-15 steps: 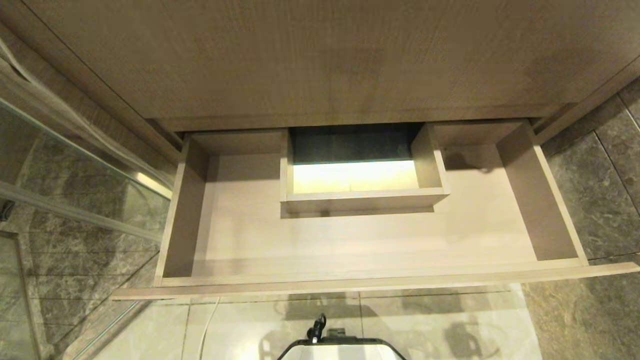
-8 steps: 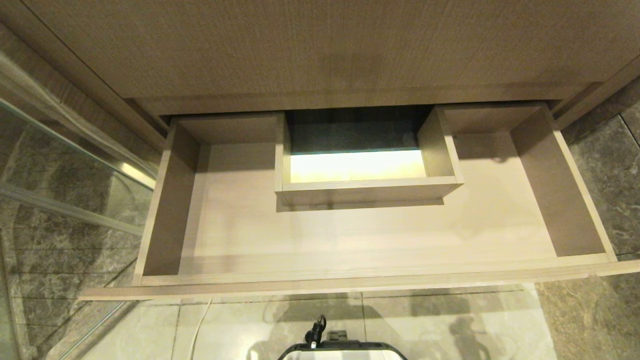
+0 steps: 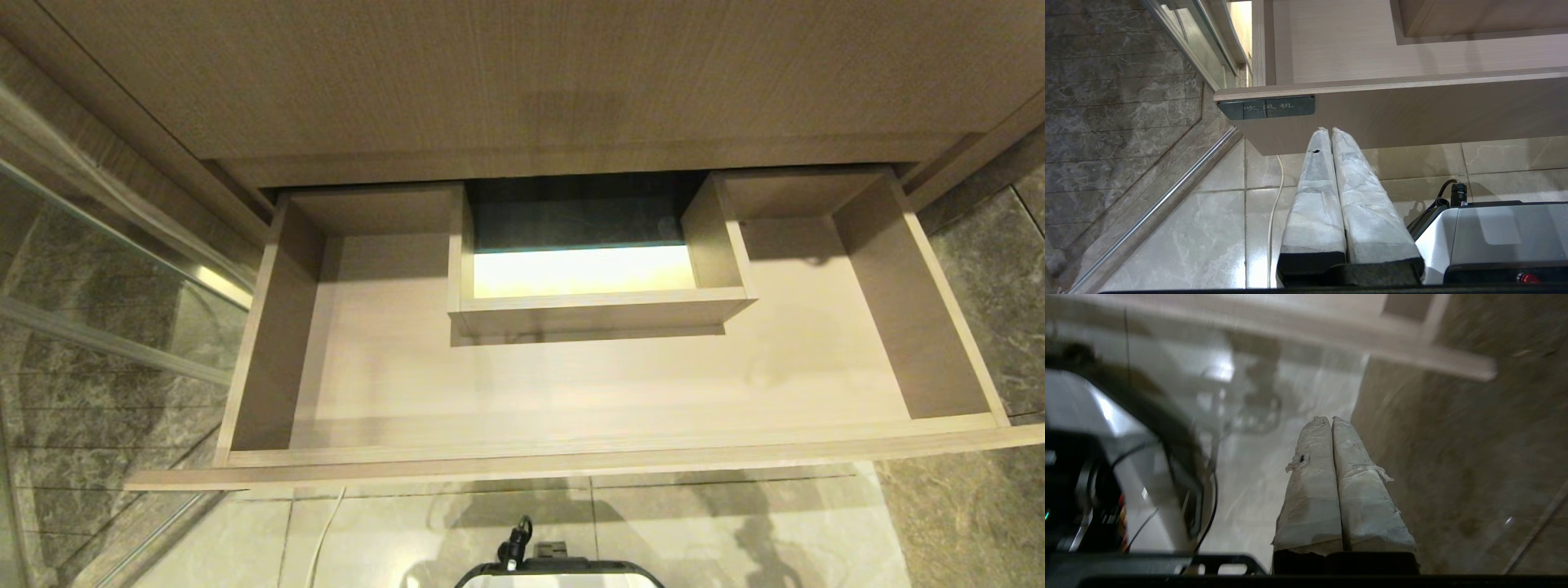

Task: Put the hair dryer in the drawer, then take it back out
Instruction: Close the drawer

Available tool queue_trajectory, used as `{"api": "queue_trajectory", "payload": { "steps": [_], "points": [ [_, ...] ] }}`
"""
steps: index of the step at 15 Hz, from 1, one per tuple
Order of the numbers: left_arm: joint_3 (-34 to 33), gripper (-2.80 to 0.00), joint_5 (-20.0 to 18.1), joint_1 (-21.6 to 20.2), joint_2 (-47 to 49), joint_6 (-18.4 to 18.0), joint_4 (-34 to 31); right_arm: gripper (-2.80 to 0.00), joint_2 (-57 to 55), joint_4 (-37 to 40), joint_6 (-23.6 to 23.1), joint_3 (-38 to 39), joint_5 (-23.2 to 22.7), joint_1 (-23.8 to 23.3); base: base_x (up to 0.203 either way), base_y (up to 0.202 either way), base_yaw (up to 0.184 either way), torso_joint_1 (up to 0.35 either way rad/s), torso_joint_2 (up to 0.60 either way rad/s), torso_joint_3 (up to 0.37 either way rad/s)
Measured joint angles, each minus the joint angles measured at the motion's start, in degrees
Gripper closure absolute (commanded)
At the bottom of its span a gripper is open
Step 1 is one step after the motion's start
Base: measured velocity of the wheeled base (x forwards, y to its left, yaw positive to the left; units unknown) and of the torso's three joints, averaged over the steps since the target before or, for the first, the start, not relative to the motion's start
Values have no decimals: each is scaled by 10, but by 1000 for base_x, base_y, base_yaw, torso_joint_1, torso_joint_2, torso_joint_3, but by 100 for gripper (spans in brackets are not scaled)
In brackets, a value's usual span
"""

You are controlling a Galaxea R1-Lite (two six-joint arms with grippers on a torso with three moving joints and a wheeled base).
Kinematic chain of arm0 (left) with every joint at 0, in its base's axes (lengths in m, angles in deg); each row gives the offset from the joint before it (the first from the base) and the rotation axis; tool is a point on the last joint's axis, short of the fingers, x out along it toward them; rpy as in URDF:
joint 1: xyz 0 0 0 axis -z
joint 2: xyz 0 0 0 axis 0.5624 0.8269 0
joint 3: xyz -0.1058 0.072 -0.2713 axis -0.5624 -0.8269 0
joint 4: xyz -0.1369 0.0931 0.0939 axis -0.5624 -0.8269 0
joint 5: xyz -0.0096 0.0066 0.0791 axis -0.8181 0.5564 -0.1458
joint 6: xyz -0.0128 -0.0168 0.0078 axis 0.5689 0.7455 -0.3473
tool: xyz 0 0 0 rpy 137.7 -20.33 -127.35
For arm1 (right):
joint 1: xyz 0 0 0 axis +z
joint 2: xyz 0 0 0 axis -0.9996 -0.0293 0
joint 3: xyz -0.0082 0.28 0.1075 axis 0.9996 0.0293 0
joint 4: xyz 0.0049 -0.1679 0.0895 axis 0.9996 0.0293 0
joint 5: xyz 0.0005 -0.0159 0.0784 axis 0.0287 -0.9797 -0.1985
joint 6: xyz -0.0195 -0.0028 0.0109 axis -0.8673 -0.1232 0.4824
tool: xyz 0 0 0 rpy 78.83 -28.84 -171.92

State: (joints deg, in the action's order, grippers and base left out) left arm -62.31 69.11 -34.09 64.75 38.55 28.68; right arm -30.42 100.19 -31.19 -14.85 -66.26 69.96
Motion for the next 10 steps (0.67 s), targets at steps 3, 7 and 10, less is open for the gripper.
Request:
{"api": "queue_trajectory", "payload": {
  "steps": [3,7,10],
  "points": [
    [0,0,0,0,0,0,0,0,-79,1,-8,4,1,-2,0,0,0,0,0,0],
    [0,0,0,0,0,0,0,0,-191,-25,-21,-15,2,-6,0,0,0,0,0,0],
    [0,0,0,0,0,0,0,0,-252,-38,-64,-18,3,-7,0,0,0,0,0,0]
  ]
}}
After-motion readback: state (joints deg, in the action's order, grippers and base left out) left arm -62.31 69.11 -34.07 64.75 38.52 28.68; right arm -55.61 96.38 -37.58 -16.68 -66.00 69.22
